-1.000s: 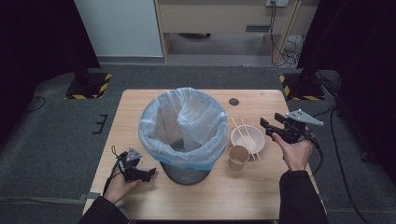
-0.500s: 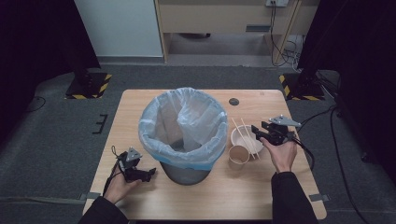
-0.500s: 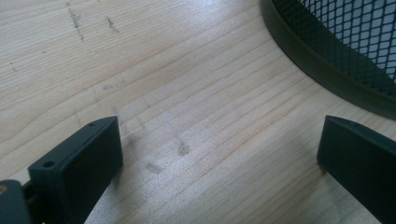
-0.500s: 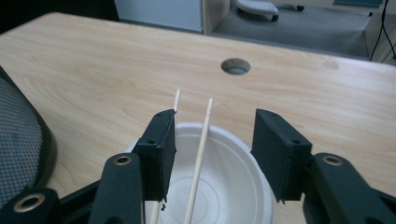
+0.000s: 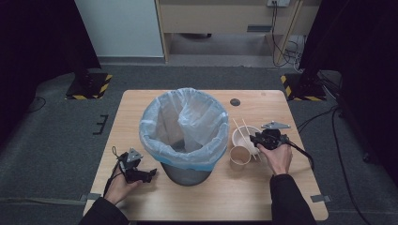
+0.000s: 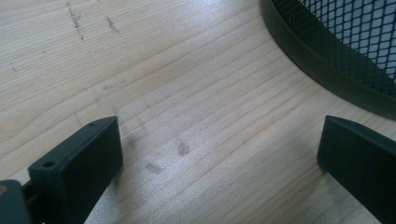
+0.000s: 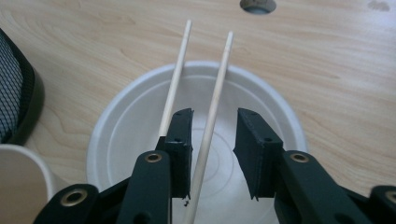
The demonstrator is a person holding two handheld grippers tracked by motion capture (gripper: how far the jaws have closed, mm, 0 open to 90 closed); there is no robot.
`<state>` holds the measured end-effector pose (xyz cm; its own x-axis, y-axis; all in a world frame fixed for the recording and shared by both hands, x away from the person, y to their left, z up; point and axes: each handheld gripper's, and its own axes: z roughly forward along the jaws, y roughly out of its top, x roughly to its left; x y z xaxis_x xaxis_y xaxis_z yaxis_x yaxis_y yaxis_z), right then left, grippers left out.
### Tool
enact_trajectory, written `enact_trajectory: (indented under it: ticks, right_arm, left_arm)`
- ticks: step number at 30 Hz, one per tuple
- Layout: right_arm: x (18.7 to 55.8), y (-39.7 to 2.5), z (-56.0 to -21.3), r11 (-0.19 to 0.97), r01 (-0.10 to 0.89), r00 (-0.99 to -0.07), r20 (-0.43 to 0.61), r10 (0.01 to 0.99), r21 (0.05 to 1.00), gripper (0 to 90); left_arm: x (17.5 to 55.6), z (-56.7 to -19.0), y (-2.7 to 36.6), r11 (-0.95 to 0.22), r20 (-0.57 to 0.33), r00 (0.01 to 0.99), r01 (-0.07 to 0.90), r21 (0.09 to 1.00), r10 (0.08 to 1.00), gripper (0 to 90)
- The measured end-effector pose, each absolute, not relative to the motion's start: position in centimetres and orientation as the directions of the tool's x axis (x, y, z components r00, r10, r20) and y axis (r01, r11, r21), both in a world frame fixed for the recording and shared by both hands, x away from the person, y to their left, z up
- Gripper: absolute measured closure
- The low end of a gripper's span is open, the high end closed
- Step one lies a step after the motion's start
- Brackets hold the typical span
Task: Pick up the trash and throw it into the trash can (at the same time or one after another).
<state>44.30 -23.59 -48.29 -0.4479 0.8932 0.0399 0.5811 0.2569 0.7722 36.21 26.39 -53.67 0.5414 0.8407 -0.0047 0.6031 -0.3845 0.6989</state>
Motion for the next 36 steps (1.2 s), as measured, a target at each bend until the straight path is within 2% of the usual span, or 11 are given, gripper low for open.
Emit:
enact_trajectory:
  ticks: [9, 19, 31, 36]
  right_arm:
    - [44.4, -23.5, -49.2, 0.274, 0.625, -0.45, 0.051, 0.892, 0.731, 70.9]
    - [44.5, -23.9, -49.5, 0.249, 0.657, -0.442, 0.096, 0.892, 0.712, 85.1]
    - [44.2, -24.6, -48.2, 0.2, 0.629, -0.436, 0.128, 0.891, 0.751, 85.7]
    - [43.6, -25.3, -45.9, 0.153, 0.574, -0.438, 0.143, 0.888, 0.805, 85.7]
  left_arm:
    - [36.2, -53.7, 26.4, -0.385, -0.004, 0.541, 0.604, 0.698, 0.841, 0.0]
    - [36.2, -53.7, 26.4, -0.385, -0.004, 0.541, 0.604, 0.698, 0.841, 0.0]
    - [36.2, -53.7, 26.4, -0.385, -0.004, 0.541, 0.604, 0.698, 0.841, 0.0]
    - [36.2, -53.7, 26.4, -0.386, -0.004, 0.541, 0.604, 0.698, 0.841, 0.0]
